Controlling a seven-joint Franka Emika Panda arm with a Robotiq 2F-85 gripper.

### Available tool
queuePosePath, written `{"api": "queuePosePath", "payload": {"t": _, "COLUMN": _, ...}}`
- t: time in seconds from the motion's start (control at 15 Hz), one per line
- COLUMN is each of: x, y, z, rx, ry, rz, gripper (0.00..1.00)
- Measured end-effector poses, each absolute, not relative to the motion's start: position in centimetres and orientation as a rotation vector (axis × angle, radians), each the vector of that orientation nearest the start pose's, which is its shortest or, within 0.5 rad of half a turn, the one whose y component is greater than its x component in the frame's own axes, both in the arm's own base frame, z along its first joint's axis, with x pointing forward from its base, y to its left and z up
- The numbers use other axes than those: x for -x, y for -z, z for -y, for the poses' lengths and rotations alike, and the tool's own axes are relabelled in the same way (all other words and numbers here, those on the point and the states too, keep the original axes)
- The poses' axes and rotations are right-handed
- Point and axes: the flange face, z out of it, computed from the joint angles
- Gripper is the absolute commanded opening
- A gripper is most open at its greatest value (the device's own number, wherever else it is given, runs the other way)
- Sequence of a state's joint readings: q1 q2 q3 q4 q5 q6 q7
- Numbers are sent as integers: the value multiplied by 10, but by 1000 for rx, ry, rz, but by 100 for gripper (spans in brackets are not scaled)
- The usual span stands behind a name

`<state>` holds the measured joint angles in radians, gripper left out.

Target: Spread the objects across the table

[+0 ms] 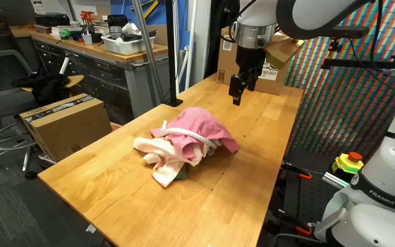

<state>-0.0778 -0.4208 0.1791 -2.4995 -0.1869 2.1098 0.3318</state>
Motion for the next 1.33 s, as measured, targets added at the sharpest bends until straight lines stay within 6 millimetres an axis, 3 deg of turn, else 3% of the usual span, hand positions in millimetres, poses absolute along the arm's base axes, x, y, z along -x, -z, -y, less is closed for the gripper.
{"api": "queuePosePath", "payload": {"t": 0.67, "x": -416, "y": -434, "z": -42, "rx": 3363, "ry": 106, "rz": -214, "gripper": 100}}
{"api": "queuePosePath", "payload": {"t": 1.33, "x": -467, "y": -443, "z": -113, "rx": 3471, "ry": -89, "rz": 166, "gripper": 100}}
